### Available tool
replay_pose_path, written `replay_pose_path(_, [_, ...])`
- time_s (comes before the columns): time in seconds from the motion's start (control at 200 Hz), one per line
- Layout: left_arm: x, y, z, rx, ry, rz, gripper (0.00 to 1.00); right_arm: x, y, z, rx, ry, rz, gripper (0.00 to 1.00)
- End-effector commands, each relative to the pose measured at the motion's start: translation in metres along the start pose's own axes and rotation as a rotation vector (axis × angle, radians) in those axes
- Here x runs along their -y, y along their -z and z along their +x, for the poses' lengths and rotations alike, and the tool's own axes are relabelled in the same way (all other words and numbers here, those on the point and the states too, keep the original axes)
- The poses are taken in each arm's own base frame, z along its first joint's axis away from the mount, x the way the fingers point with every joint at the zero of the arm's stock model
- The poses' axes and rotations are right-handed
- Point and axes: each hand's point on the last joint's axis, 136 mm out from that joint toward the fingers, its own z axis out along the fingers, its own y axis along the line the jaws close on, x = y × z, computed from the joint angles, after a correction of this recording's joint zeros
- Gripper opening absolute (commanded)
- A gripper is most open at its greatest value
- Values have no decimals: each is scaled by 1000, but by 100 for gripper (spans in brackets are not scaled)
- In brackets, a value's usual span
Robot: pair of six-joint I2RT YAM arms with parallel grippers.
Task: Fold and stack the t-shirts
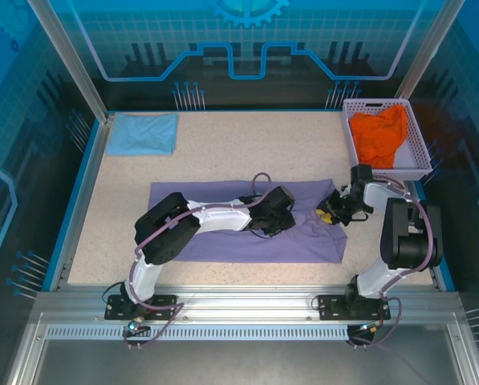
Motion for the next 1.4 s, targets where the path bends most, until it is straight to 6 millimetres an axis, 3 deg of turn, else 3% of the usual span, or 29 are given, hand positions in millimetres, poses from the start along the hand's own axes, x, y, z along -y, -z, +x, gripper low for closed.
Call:
replay_pose_path(0.0, [-1, -2, 0, -13, -32, -31, 29, -5, 3, 1, -1, 21, 4, 27])
replay_pose_path(0.555, [-5, -10, -4, -4, -31, -58, 18, -3, 3, 1, 6, 20, 18, 23])
replay_pose_path(0.715, [-6, -9, -6, 5, -30, -60, 9, -3, 3, 0, 8, 23, 26, 22])
replay_pose_path(0.935, [-2, -7, -8, 11, -38, -54, 4, 2, 0, 3, 0, 30, 51, 28])
replay_pose_path(1.396, [0, -4, -11, 18, -44, -48, 0, 3, -12, 2, -15, 40, 69, 22])
